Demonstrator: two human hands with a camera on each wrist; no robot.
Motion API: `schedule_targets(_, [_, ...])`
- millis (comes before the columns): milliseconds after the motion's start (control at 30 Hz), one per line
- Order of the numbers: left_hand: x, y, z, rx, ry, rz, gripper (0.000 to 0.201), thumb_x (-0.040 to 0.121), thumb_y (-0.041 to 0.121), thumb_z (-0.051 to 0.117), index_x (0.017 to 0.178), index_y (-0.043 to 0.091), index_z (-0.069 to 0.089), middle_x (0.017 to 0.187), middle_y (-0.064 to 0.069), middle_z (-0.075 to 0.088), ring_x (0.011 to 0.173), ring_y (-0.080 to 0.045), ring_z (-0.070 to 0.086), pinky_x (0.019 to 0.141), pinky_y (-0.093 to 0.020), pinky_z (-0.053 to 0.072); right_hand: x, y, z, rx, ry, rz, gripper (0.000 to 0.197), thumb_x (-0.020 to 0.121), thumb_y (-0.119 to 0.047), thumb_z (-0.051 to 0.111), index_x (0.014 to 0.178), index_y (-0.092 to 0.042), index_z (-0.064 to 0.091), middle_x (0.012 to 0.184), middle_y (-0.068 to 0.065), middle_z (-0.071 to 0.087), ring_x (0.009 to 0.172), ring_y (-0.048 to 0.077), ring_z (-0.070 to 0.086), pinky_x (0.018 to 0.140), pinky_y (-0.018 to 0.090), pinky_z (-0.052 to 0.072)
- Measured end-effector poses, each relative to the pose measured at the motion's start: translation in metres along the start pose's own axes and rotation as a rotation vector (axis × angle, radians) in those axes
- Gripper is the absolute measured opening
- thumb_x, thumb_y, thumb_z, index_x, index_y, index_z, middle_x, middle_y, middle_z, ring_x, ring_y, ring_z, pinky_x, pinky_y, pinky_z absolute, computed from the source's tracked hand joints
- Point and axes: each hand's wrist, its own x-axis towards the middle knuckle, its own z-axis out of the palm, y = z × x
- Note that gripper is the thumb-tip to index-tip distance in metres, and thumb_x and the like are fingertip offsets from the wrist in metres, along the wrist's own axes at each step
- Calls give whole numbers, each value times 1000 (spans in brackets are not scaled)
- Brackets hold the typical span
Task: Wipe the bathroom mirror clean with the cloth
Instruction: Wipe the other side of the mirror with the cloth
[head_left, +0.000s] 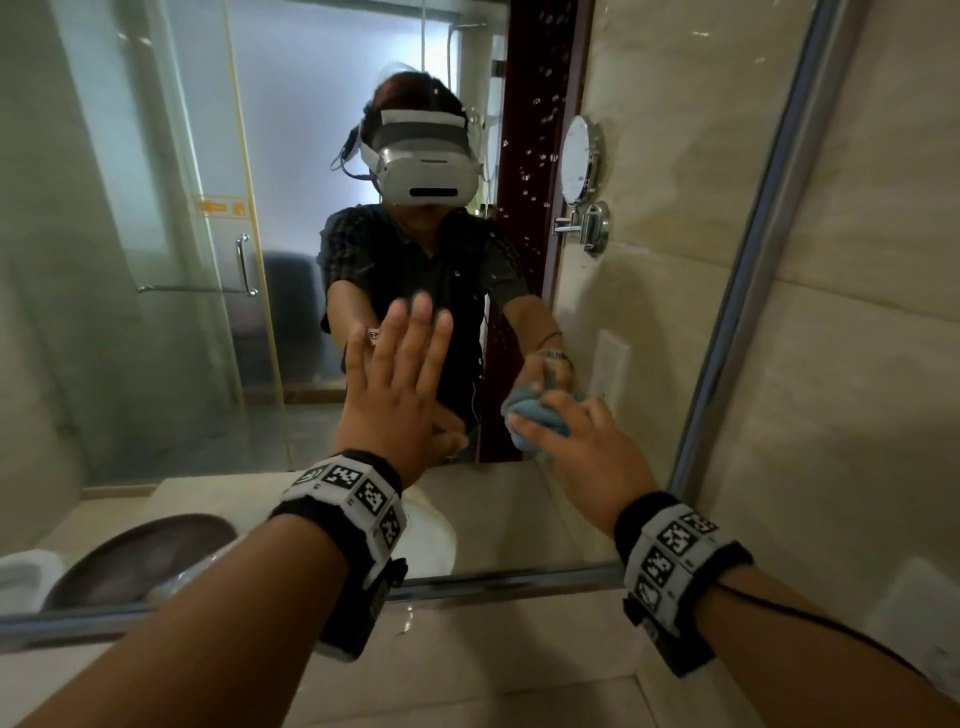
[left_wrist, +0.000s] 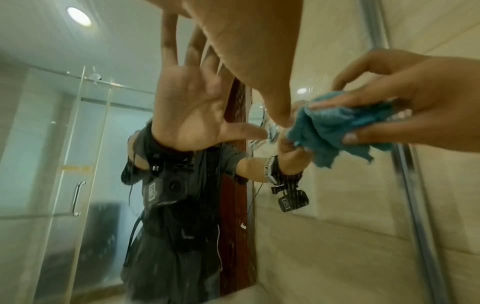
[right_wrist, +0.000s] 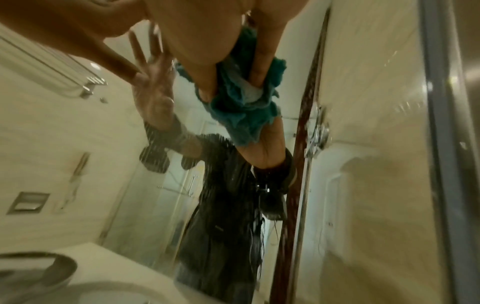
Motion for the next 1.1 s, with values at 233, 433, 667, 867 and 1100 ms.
schedule_targets(233, [46, -28, -42, -8, 89, 24, 124, 62, 69, 62, 150, 9, -2, 157, -12, -5, 144, -26, -8, 113, -49, -12, 106, -9, -47, 140, 213, 165, 58, 74, 0, 72, 126, -21, 58, 133, 7, 51, 105, 35, 50, 81, 45, 53])
schedule_targets(433, [54, -30, -29, -41, 27, -26, 140, 52, 80, 63, 147, 11, -14, 155, -7, -16, 143, -25, -14, 113, -52, -9, 63, -23, -13, 84, 26, -92, 53, 58, -1, 83, 107, -18, 70, 120, 12, 62, 93, 36, 59, 70, 47, 56])
schedule_targets(667, [53, -31, -30, -18, 42, -26, 146, 44, 73, 72, 147, 12, -12, 156, -6, -14, 143, -23, -13, 113, -49, -11, 154, -18, -62, 194, 210, 241, 43, 92, -21, 44, 134, -29, 49, 146, 1, 37, 126, 31, 34, 100, 45, 41])
schedule_targets(867, [53, -33, -26, -39, 101, -19, 143, 41, 71, 74, 149, 9, 4, 157, -10, 0, 144, -25, 0, 112, -50, -5, 97, -26, -28, 13, 56, -57, 59, 72, -6, 74, 126, -21, 56, 136, 10, 48, 113, 39, 44, 87, 54, 49])
schedule_targets(1100, [52, -32, -27, -15, 89, -19, 146, 42, 76, 71, 148, 10, -5, 154, -5, -12, 143, -25, -6, 113, -52, -4, 142, -7, -63, 168, 265, 166, 39, 88, -27, 62, 127, -25, 57, 130, 4, 49, 111, 21, 45, 90, 35, 49])
